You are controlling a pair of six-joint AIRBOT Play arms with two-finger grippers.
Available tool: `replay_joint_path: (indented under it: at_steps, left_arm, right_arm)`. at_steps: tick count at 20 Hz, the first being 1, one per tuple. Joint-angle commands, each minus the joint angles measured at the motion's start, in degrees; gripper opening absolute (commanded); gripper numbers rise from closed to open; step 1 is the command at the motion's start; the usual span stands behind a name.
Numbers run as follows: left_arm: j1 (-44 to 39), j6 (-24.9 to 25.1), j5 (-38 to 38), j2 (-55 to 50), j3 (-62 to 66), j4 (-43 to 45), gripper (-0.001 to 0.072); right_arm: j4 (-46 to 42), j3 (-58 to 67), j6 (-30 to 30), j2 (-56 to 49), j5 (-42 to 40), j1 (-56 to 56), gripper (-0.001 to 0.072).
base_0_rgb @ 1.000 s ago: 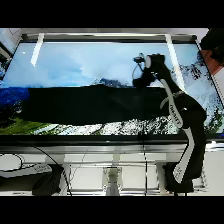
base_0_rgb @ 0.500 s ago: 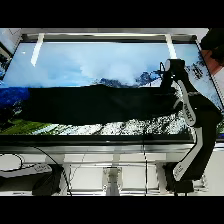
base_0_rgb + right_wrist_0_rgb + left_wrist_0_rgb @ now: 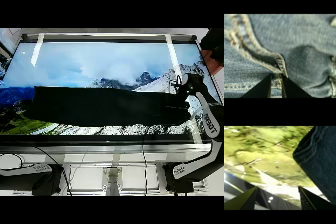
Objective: Fold the clothes and pants, and hang the long-sleeved shirts on hangers.
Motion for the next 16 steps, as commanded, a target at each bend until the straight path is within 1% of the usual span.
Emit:
replay_joint_path:
  at_steps: [1,2,4,5,6,10,16]
  left_arm:
    - [0.0,5.6,-0.5,-1.6,0.0,-10.1,0.0591]
    - [0.0,7.0,-0.4,-2.5,0.0,-14.7,0.0592]
    - [0.0,7.8,-0.1,-4.7,0.0,-19.6,0.0595]
    - [0.0,7.8,0.2,-5.9,0.0,-20.4,0.0621]
    - [0.0,7.8,0.5,-7.0,0.0,-20.4,0.0633]
    - [0.1,7.8,1.2,-8.6,0.0,-19.7,0.0633]
    - [0.0,7.8,3.7,-8.6,0.0,-19.8,0.0622]
  right_arm:
    - [1.0,-0.8,-0.5,5.5,-3.7,-1.1,0.0281]
    - [1.3,0.2,-0.5,7.3,-4.5,-1.1,0.0336]
    - [1.3,2.5,-0.5,10.6,-4.7,-1.1,0.0347]
    - [1.3,3.6,-0.5,12.0,-4.6,-1.1,0.0347]
    - [1.4,4.7,-0.5,13.3,-4.5,-1.1,0.0347]
    - [1.9,8.0,-0.4,17.2,-4.5,-1.1,0.0346]
    - [4.5,9.2,-0.4,18.2,-4.5,-1.1,0.0345]
